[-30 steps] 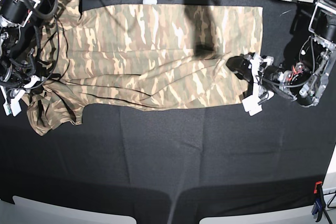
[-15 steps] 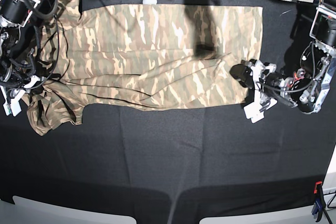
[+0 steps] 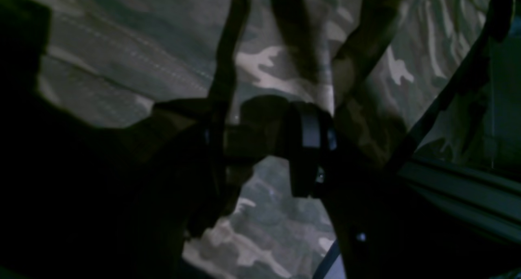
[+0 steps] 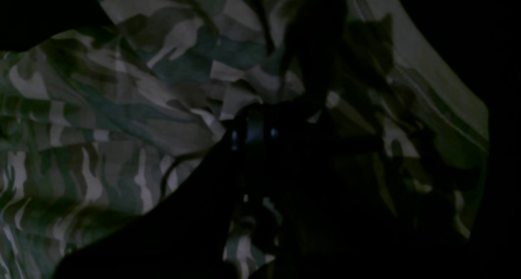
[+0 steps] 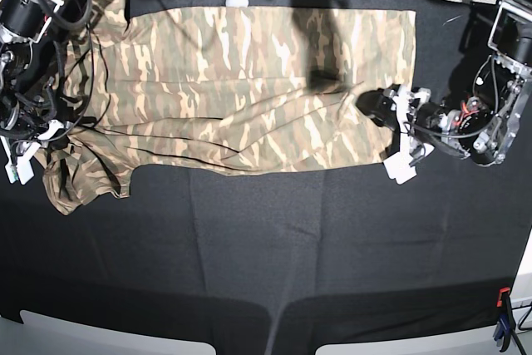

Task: Layout the t-shirt on the table in an organized manner, then fold the t-shirt properly
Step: 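Hold the shirt side edge with the left gripper, pinching the fabric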

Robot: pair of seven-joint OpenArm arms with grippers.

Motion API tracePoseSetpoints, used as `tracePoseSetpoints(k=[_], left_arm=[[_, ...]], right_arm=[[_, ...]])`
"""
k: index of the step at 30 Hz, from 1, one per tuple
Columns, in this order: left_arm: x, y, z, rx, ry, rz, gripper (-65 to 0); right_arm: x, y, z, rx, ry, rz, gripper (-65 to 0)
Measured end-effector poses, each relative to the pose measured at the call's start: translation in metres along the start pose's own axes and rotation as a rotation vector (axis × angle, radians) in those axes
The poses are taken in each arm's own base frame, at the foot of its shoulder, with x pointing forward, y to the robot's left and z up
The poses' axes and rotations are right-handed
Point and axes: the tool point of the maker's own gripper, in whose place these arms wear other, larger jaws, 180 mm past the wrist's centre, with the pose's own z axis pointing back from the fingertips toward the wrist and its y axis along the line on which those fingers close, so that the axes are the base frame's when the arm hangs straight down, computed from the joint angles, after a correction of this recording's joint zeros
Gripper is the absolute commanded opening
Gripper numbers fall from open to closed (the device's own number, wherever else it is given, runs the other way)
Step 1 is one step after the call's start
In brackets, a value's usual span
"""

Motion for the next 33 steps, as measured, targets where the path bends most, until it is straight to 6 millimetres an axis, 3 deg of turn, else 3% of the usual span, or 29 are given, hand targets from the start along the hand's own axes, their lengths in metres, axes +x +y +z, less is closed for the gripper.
tracePoseSetpoints(k=[8, 19, 22, 26, 30, 33], left_arm=[[0.004, -0.005, -0.01, -0.002, 0.004, -0.019, -51.8], [0.016, 0.006, 0.0, 0.052, 0.012, -0.059, -53.1], [0.02, 0.007, 0.001, 0.054, 0.005, -0.062, -65.0], [0.017, 0.006, 0.0, 0.053, 0.011, -0.06, -65.0], [0.018, 0.006, 0.0, 0.051, 0.01, -0.061, -65.0], [0.019, 0.005, -0.001, 0.049, 0.008, -0.062, -65.0]], right_arm=[[0.0, 0.0, 0.0, 0.0, 0.0, 0.0, -65.0], [0.0, 0.0, 0.0, 0.0, 0.0, 0.0, -65.0], [0.0, 0.0, 0.0, 0.0, 0.0, 0.0, -65.0], [0.0, 0.0, 0.0, 0.001, -0.001, -0.001, -65.0], [0.012, 0.017, 0.008, 0.13, -0.057, -0.066, -65.0], [0.0, 0.017, 0.021, 0.187, 0.017, -0.076, -65.0]])
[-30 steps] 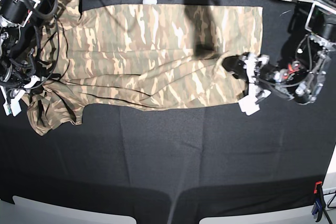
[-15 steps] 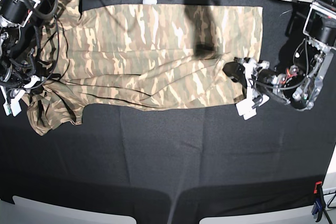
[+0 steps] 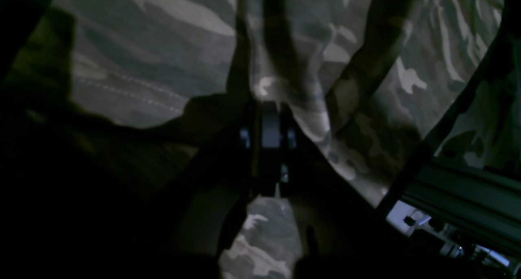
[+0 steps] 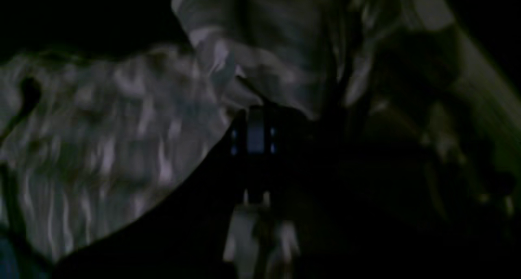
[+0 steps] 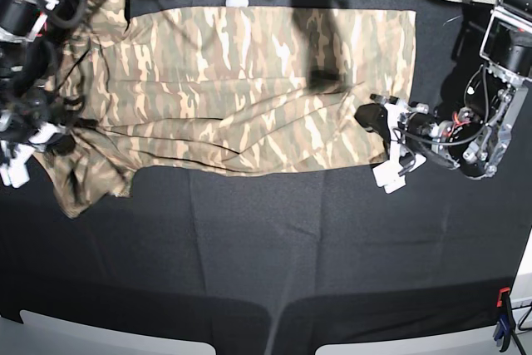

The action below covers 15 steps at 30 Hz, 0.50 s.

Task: Layout the t-shirt on the table in an organized manner, then fold the t-shirt properly
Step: 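Hold the shirt side edge with the left gripper, pinching the fabric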

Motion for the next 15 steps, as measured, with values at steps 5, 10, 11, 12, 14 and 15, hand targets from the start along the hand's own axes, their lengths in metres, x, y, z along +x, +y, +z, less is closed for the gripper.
tracePoseSetpoints(k=[5, 10, 11, 12, 14, 15], left_arm=[[0.0, 0.0, 0.0, 0.0, 0.0, 0.0, -65.0], [0.0, 0.0, 0.0, -0.001, -0.001, 0.0, -65.0], [0.0, -0.001, -0.001, -0.001, 0.0, -0.001, -65.0], [0.001, -0.001, -0.001, -0.003, -0.002, -0.001, -65.0], [0.003, -0.004, -0.003, -0.015, -0.01, 0.0, -65.0], [0.005, -0.006, -0.005, -0.021, -0.012, -0.001, -65.0]], right_arm=[[-0.044, -0.009, 0.016, 0.007, 0.141, -0.019, -65.0], [-0.077, -0.011, 0.02, 0.01, 0.205, -0.042, -65.0], [-0.081, -0.011, 0.02, 0.009, 0.215, -0.045, -65.0], [-0.085, -0.012, 0.021, 0.007, 0.225, -0.046, -65.0], [-0.086, -0.012, 0.021, 0.006, 0.23, -0.046, -65.0], [-0.084, -0.012, 0.021, 0.007, 0.226, -0.045, -58.9]])
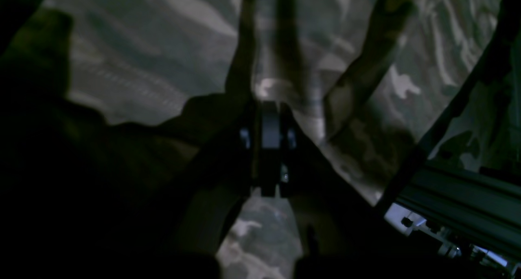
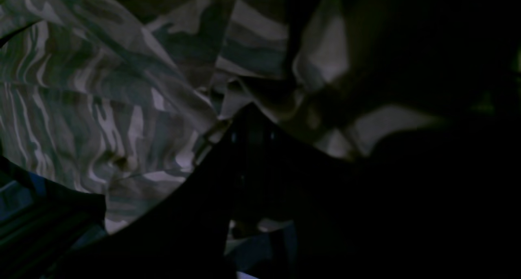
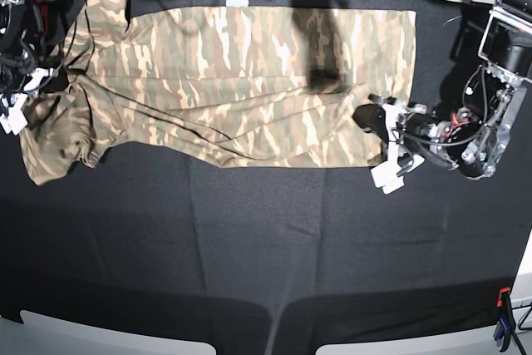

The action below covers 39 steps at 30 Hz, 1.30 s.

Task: Layout the t-shirt on the table in an organized manner, then fold the t-shirt properly
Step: 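Hold the shirt side edge with the left gripper, pinching the fabric, then grasp the bunched shirt fabric with the right gripper and gather it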

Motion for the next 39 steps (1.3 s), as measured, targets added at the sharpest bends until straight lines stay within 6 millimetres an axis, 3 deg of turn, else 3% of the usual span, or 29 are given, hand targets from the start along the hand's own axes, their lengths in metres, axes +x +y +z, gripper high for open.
tracePoseSetpoints(k=[2, 4, 8, 13, 20, 22, 25, 28, 39], left_arm=[[0.005, -0.006, -0.006, -0.017, -0.009, -0.004, -65.0], [0.01, -0.012, -0.011, -0.035, -0.019, -0.009, -65.0], [0.02, -0.026, -0.023, -0.071, -0.039, -0.018, -65.0], [0.028, -0.036, -0.03, -0.097, -0.054, -0.025, -65.0], [0.029, -0.038, -0.032, -0.103, -0.057, -0.026, -65.0], [0.029, -0.038, -0.032, -0.103, -0.057, -0.027, -65.0], [0.03, -0.038, -0.032, -0.103, -0.058, -0.027, -65.0], [0.029, -0.038, -0.032, -0.104, -0.057, -0.027, -65.0], [0.029, -0.038, -0.032, -0.104, -0.057, -0.026, -65.0]], right_arm=[[0.001, 0.0, 0.0, -0.001, -0.002, 0.001, -45.8], [0.0, 0.0, 0.0, -0.001, 0.0, 0.001, -39.6], [0.003, 0.001, 0.002, 0.006, -0.009, 0.004, -39.7], [0.025, 0.017, 0.02, 0.095, -0.073, 0.035, -39.7], [0.072, 0.047, 0.055, 0.246, -0.266, 0.093, -39.8], [0.088, 0.047, 0.061, 0.24, -0.343, 0.09, -39.8], [0.088, 0.013, 0.05, 0.03, -0.332, 0.111, -39.8], [0.09, 0.001, 0.042, -0.053, -0.382, 0.117, -39.8], [0.097, 0.002, 0.023, -0.114, -0.409, 0.127, -39.8]])
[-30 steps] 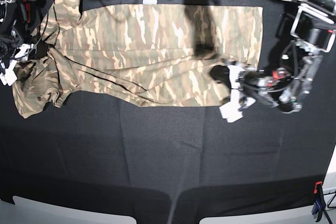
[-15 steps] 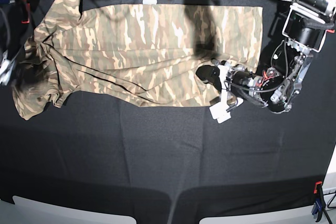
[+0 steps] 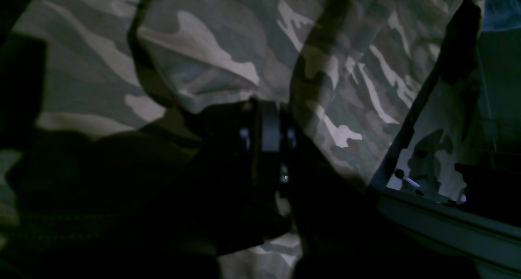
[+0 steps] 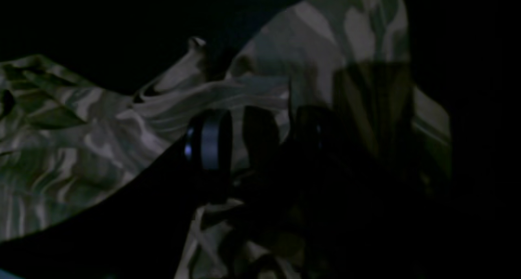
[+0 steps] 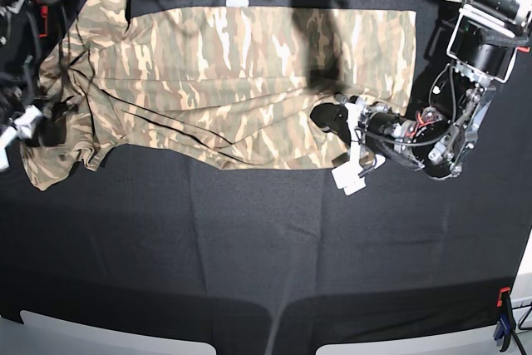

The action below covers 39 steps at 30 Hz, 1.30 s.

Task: Layout the t-shirt on the table in an organized manner, then fold the t-shirt properly
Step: 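Grasp the bunched shirt fabric with the right gripper and gather it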

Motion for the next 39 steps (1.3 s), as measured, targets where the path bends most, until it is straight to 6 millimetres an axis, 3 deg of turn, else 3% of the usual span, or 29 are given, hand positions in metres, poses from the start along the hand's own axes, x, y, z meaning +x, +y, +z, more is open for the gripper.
tracePoseSetpoints(k=[4, 10, 14, 32, 39], left_arm=[[0.0, 0.0, 0.0, 0.0, 0.0, 0.0, -65.0], [0.0, 0.0, 0.0, 0.0, 0.0, 0.0, -65.0], [0.0, 0.0, 0.0, 0.0, 0.0, 0.0, -65.0], [0.0, 0.0, 0.0, 0.0, 0.0, 0.0, -65.0], [0.0, 0.0, 0.0, -0.001, 0.0, -0.001, -65.0]], right_arm=[[0.013, 0.005, -0.01, -0.006, -0.024, 0.014, -39.8], [0.006, 0.013, -0.027, -0.035, 0.057, 0.078, -39.8], [-0.002, 0.007, -0.025, -0.065, 0.09, 0.093, -39.8], [0.004, -0.019, -0.007, -0.136, 0.049, 0.045, -39.8], [-0.004, -0.013, -0.016, -0.111, 0.04, 0.002, -39.8]])
